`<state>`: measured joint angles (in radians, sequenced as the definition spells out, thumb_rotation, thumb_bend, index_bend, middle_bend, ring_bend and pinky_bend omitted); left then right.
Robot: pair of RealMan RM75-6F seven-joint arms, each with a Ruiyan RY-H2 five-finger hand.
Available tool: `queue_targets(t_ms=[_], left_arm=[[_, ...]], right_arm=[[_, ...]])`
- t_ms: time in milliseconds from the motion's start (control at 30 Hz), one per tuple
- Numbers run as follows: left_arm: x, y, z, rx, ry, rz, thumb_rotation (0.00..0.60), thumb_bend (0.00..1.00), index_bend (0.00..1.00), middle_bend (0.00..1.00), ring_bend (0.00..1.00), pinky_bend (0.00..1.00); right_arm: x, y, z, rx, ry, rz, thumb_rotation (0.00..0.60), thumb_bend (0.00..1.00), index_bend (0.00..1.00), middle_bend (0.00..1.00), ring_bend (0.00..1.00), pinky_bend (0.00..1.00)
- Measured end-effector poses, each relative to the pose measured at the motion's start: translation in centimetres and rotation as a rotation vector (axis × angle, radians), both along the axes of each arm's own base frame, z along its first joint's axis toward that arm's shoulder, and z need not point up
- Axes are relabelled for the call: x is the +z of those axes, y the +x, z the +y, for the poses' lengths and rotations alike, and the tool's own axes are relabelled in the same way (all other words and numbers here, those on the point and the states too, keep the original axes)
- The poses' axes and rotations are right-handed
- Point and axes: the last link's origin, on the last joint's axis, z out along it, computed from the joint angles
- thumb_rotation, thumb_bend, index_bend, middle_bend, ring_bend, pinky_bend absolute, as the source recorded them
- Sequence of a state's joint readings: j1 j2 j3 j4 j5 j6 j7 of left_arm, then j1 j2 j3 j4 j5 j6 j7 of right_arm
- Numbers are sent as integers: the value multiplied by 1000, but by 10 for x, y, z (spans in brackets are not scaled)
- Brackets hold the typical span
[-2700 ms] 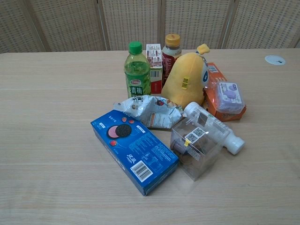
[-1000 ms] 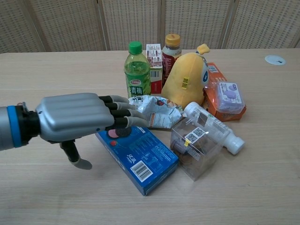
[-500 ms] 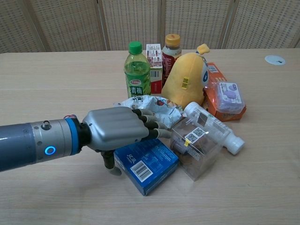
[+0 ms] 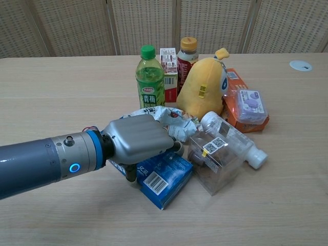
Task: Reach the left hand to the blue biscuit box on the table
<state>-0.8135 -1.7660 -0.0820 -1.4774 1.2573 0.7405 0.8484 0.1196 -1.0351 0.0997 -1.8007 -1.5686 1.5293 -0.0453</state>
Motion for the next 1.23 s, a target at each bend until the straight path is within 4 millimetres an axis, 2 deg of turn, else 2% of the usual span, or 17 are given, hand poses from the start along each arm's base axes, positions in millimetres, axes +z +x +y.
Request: queue_targets(t_ms=[167,367,667,900,1033,1233], left_arm=[[9,4,-4,-1,7,-16,600,0,828,811,715,678],[36,17,-9,3,4,-79,600,0,827,811,715,677],[106,46,-12,5,36,-199,600,0,805,784,705,677],[164,77,-4,-12,130,-324,600,0,790,769,697,678],[178,85,1,-2,153,-367,600,0,786,765,695,677],[184,89,5,-6,176,-373,600,0,784,763,694,678]], right_arm=[[0,0,0,-1,0,2,600,0,0,0,0,0],[-2,1,1,3,5,11,600,0,0,0,0,0],[-5,5,3,10,8,21,600,0,0,0,0,0],[-7,5,4,6,10,28,600,0,0,0,0,0],[-7,5,4,6,11,31,600,0,0,0,0,0],[-8,5,4,4,11,30,600,0,0,0,0,0]])
